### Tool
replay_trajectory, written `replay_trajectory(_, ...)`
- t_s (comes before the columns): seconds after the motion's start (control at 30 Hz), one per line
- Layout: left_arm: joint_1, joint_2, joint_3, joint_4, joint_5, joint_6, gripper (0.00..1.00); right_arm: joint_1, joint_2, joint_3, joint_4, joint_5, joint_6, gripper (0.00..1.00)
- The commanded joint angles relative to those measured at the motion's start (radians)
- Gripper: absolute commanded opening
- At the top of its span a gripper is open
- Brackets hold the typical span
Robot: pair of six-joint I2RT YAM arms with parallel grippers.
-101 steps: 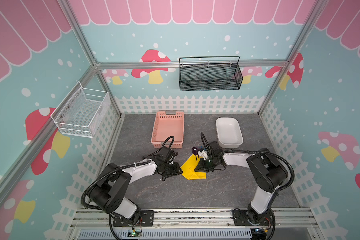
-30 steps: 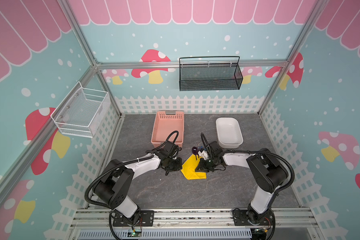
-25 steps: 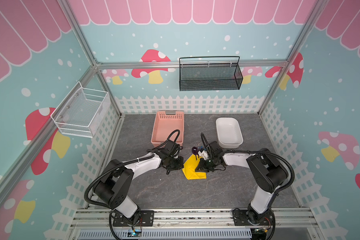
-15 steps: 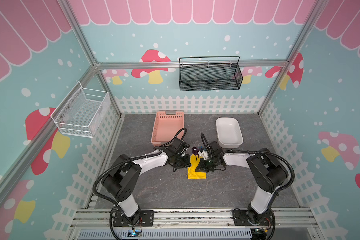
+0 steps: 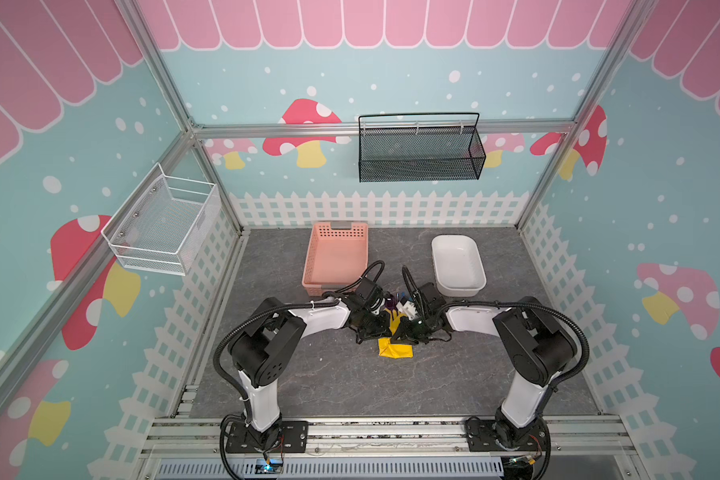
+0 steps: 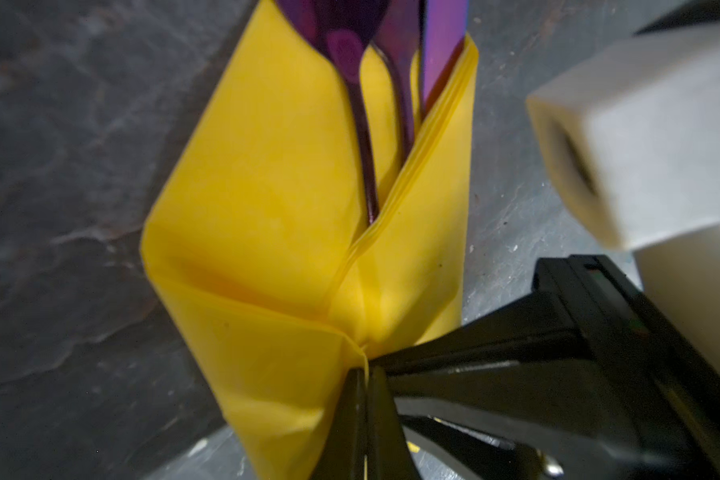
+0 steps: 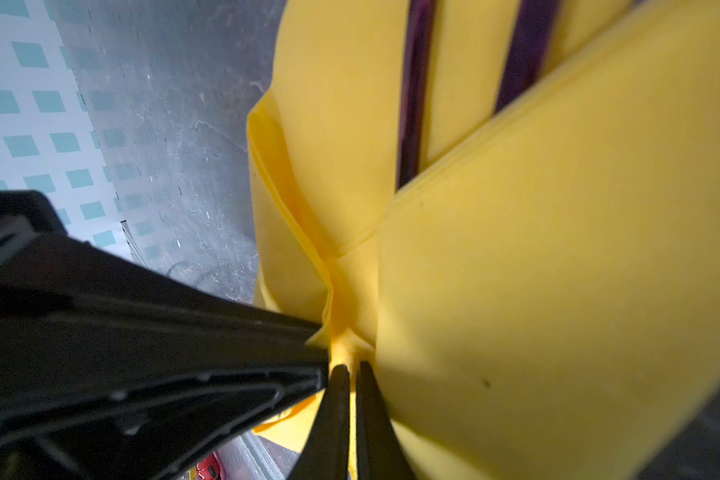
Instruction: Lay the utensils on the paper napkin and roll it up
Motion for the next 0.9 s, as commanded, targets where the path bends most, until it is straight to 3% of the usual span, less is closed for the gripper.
replay_trajectory(0.0, -0.006, 0.037, 0.023, -0.029, 0.001, -0.005, 0.02, 0.010, -0.013, -0.027, -0.037, 0.033, 0.009, 0.10)
replay_trajectory(0.27, -0.006, 0.051, 0.026, -0.087, -0.033, 0.036, 0.01, 0.013, -0.131, -0.037, -0.033, 0.027, 0.047, 0.10)
replay_trajectory(0.5, -0.006, 0.058, 0.030, -0.096, -0.029, 0.051, 0.01, 0.019, -0.231, -0.159, 0.024, 0.008, 0.109, 0.10)
replay_trajectory(0.87, -0.006, 0.052, 0.037, -0.104, -0.028, 0.052, 0.01, 0.039, -0.172, -0.219, 0.153, -0.026, 0.152, 0.08)
